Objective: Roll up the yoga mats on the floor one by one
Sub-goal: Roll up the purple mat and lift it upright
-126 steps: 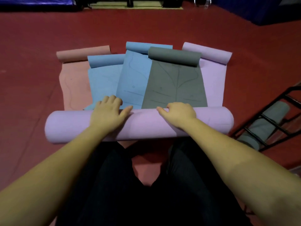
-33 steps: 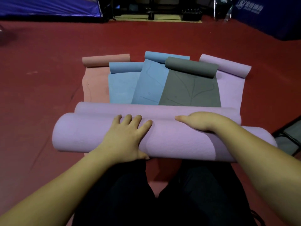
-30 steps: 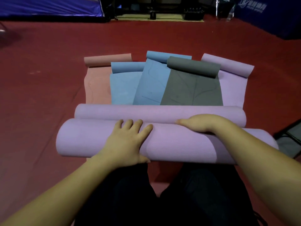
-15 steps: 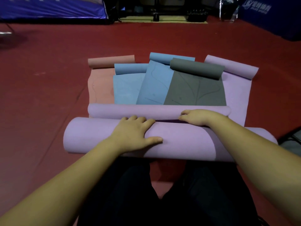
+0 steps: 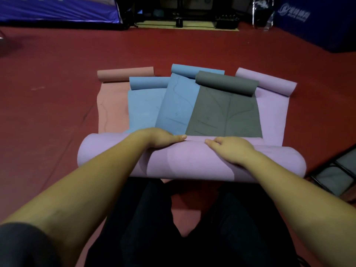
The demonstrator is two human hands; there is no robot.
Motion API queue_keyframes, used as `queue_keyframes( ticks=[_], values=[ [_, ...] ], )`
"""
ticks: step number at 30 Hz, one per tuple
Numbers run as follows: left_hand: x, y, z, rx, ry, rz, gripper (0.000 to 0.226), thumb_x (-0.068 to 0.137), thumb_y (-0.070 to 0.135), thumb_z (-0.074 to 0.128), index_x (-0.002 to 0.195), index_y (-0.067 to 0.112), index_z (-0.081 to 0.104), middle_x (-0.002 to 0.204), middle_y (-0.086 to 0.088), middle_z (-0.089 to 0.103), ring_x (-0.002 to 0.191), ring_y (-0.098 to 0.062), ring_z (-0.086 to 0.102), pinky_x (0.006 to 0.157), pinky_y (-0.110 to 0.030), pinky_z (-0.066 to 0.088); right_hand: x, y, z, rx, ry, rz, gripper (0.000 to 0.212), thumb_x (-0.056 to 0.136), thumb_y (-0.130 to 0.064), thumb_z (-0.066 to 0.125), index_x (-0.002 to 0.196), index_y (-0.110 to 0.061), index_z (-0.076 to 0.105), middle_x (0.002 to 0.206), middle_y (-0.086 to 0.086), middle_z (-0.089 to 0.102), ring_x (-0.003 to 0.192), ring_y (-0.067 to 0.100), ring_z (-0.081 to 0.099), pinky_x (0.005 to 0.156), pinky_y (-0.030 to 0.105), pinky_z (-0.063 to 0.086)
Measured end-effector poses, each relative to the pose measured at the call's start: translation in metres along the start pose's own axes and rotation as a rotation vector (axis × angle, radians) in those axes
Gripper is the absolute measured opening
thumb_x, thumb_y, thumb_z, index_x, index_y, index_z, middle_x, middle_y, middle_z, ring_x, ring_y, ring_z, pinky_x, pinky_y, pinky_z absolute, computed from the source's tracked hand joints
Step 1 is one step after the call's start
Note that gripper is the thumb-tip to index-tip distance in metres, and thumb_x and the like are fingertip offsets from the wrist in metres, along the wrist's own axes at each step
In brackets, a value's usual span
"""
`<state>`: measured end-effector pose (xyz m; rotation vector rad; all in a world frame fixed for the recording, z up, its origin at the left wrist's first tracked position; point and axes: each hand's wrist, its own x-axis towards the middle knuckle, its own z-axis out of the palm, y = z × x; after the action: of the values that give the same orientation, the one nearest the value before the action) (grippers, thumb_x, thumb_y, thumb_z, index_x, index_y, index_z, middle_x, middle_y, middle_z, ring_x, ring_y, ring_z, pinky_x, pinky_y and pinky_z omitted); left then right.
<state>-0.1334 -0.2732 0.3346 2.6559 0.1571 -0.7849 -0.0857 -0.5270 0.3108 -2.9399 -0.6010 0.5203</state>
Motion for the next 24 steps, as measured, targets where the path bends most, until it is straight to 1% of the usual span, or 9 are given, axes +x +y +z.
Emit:
queue_keyframes(
  ticks=[3, 6, 9, 11, 13, 15, 19, 22, 24],
  values=[
    [0.000, 0.002, 0.011, 0.230, 0.321, 0.050, 0.066, 0.096, 0.069, 0.024, 0.116, 0.022, 0.067, 0.126, -0.006, 0.063, 0.119, -0.028, 0.052, 0.095, -0.038, 0.040, 0.002, 0.002, 0.001, -0.007, 0.024, 0.024, 0.070, 0.090, -0.077, 0.019, 0.131, -0.035, 0.058, 0.138, 0.002, 0.059, 0.126, 0.027, 0.053, 0.101, 0.038, 0.042],
    [-0.011, -0.006, 0.035, 0.334, 0.679, 0.265, 0.067, 0.090, 0.071, 0.025, 0.107, 0.018, 0.061, 0.108, -0.004, 0.061, 0.103, -0.029, 0.054, 0.081, -0.041, 0.042, 0.002, 0.001, -0.003, 0.005, 0.020, 0.027, 0.068, 0.092, -0.074, 0.022, 0.129, -0.033, 0.060, 0.137, 0.004, 0.058, 0.125, 0.029, 0.053, 0.099, 0.038, 0.042],
    [-0.027, -0.024, 0.070, 0.522, 0.707, 0.390, 0.089, 0.074, 0.086, 0.036, 0.122, 0.014, 0.055, 0.117, -0.012, 0.059, 0.103, -0.035, 0.055, 0.088, -0.053, 0.045, 0.005, -0.002, -0.004, -0.006, 0.014, 0.011, 0.069, 0.092, -0.073, 0.021, 0.125, -0.029, 0.064, 0.134, 0.006, 0.060, 0.123, 0.029, 0.054, 0.097, 0.038, 0.043],
    [-0.035, -0.030, 0.088, 0.641, 0.669, 0.339, 0.101, 0.065, 0.085, 0.041, 0.136, 0.014, 0.048, 0.133, -0.019, 0.055, 0.119, -0.043, 0.052, 0.097, -0.070, 0.036, 0.008, -0.006, -0.007, -0.010, -0.009, 0.007, 0.070, 0.093, -0.073, 0.021, 0.127, -0.028, 0.063, 0.138, 0.005, 0.058, 0.126, 0.028, 0.052, 0.101, 0.038, 0.042],
    [-0.040, -0.029, 0.094, 0.631, 0.643, 0.291, 0.104, 0.062, 0.079, 0.034, 0.142, 0.014, 0.047, 0.139, -0.023, 0.052, 0.124, -0.050, 0.049, 0.095, -0.076, 0.032, 0.008, -0.010, -0.010, -0.007, -0.039, 0.004, 0.070, 0.095, -0.071, 0.020, 0.131, -0.027, 0.061, 0.141, 0.004, 0.055, 0.129, 0.027, 0.050, 0.101, 0.037, 0.040],
    [-0.042, -0.024, 0.091, 0.605, 0.625, 0.262, 0.105, 0.060, 0.076, 0.033, 0.145, 0.016, 0.041, 0.139, -0.025, 0.050, 0.121, -0.051, 0.050, 0.093, -0.074, 0.035, 0.008, -0.012, -0.013, -0.004, -0.059, 0.006, 0.071, 0.096, -0.069, 0.020, 0.130, -0.024, 0.062, 0.142, 0.005, 0.055, 0.129, 0.027, 0.050, 0.097, 0.036, 0.039],
    [-0.045, -0.017, 0.077, 0.673, 0.595, 0.244, 0.118, 0.051, 0.074, 0.070, 0.146, 0.020, 0.024, 0.137, -0.020, 0.048, 0.115, -0.043, 0.049, 0.095, -0.067, 0.037, 0.005, -0.013, -0.022, 0.011, -0.070, 0.014, 0.072, 0.096, -0.068, 0.022, 0.128, -0.019, 0.064, 0.140, 0.009, 0.056, 0.126, 0.028, 0.052, 0.097, 0.037, 0.040],
    [-0.058, -0.015, 0.072, 0.663, 0.684, 0.321, 0.111, 0.053, 0.077, 0.060, 0.143, 0.021, 0.030, 0.135, -0.018, 0.049, 0.113, -0.041, 0.051, 0.095, -0.064, 0.037, -0.005, -0.007, -0.028, 0.040, -0.063, 0.017, 0.072, 0.095, -0.068, 0.024, 0.128, -0.019, 0.064, 0.141, 0.009, 0.055, 0.126, 0.029, 0.051, 0.103, 0.039, 0.040],
    [-0.070, -0.013, 0.071, 0.668, 0.737, 0.365, 0.112, 0.049, 0.078, 0.064, 0.140, 0.021, 0.034, 0.135, -0.018, 0.051, 0.112, -0.039, 0.052, 0.095, -0.063, 0.038, -0.014, -0.006, -0.032, 0.050, -0.086, 0.016, 0.071, 0.095, -0.069, 0.024, 0.133, -0.021, 0.061, 0.145, 0.009, 0.051, 0.131, 0.028, 0.048, 0.108, 0.038, 0.037]
  ],
)
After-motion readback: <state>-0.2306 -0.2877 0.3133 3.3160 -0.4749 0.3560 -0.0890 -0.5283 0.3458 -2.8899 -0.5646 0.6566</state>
